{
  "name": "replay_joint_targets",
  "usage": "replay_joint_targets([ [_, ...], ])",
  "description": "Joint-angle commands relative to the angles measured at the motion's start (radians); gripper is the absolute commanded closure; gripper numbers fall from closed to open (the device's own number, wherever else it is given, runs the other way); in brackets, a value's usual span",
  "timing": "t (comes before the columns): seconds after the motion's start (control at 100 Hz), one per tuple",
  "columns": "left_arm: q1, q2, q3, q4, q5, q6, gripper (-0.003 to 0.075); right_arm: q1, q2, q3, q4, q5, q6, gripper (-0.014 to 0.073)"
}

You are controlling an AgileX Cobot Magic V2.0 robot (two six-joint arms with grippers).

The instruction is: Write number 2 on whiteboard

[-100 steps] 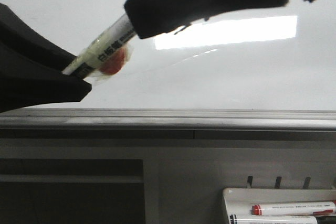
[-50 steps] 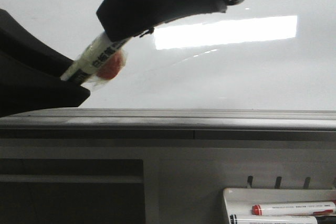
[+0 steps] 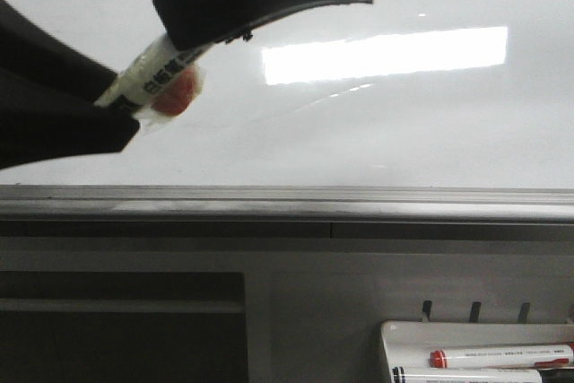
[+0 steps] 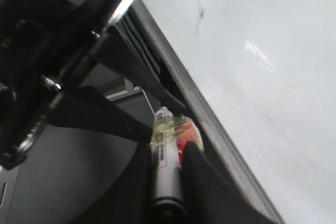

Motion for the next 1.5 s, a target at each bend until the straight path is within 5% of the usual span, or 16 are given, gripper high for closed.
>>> replay_joint_targets([
  [0.0, -0.008, -0.074, -0.033, -0.093, -0.109, -0.013, 0.0356, 0.001, -0.012, -0.029, 0.013, -0.078, -0.005, 0.0664],
  [0.08, -0.008, -0.147, -0.033, -0.157, -0.043, -0.013, 0.0293, -0.004, -0.012, -0.029, 0.013, -0.131, -0.005, 0.0664],
  [0.34, -0.006, -0.329, -0.033, -0.241, 0.016, -0.013, 0.0326, -0.006, -0.012, -0.029, 0.037, -0.256, -0.005, 0.0664],
  [0.61, 0.141, -0.358, -0.033, -0.371, -0.062, -0.013, 0.0744, -0.009, -0.012, -0.029, 0.020, -0.306, -0.014, 0.0664],
  [0.95, 0.362, -0.358, -0.033, -0.469, -0.146, -0.013, 0.0741, -0.170, -0.012, -0.067, 0.070, -0.133, -0.014, 0.0664],
  [1.49, 0.372, -0.356, -0.033, -0.473, -0.152, -0.019, 0.0741, -0.172, 0.036, -0.119, 0.042, -0.130, -0.014, 0.0664],
])
